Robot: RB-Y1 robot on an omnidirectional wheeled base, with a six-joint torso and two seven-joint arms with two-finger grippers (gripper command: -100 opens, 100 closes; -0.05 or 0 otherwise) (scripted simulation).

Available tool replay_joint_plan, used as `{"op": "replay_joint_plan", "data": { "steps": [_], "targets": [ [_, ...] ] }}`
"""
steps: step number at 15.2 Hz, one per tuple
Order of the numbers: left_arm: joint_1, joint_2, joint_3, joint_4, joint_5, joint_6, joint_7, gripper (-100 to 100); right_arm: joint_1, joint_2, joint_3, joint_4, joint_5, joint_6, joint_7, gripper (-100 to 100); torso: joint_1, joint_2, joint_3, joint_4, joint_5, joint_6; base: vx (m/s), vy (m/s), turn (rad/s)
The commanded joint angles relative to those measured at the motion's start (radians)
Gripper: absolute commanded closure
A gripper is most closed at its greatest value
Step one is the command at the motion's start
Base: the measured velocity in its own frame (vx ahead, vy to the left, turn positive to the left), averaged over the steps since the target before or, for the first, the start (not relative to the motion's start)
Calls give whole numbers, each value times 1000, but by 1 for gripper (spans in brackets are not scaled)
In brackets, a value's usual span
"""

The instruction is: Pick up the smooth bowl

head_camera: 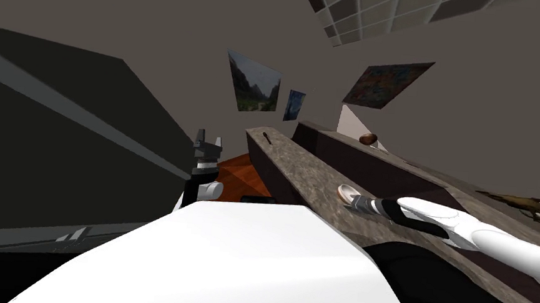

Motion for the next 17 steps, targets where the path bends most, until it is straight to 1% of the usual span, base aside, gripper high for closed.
{"op": "replay_joint_plan", "data": {
  "steps": [1,4,5,6,8,10,11,12,16,17],
  "targets": [
    [0,0,0,0,0,0,0,0,35,-25,16,19,10,-12,5,-100,0,0,0,0,0,0,26,5,145],
    [0,0,0,0,0,0,0,0,66,-49,55,42,33,-27,6,-100,0,-1,0,0,0,0,39,5,193],
    [0,0,0,0,0,0,0,0,50,-47,41,33,25,-25,-1,-100,0,0,0,0,0,0,7,3,15],
    [0,0,0,0,0,0,0,0,48,-15,57,43,35,-12,10,-100,0,1,1,0,0,1,4,-5,63],
    [0,0,0,0,0,0,0,0,46,9,65,48,41,-1,18,-100,-1,3,2,1,-1,1,-1,-10,73],
    [0,0,0,0,0,0,0,0,45,25,71,51,45,7,24,-100,-1,3,2,1,-1,1,-7,-10,39],
    [0,0,0,0,0,0,0,0,60,8,59,42,32,6,24,-100,-1,4,2,1,-1,1,-5,-5,13],
    [0,0,0,0,0,0,0,0,57,10,61,43,35,7,24,100,-1,4,2,1,0,1,0,0,0],
    [0,0,0,0,0,0,0,0,57,8,60,45,35,9,24,100,0,4,2,1,-3,2,-2,-1,4],
    [0,0,0,0,0,0,0,0,49,-23,54,41,34,-16,7,100,0,4,2,1,-3,2,12,9,-68]
  ]
}}
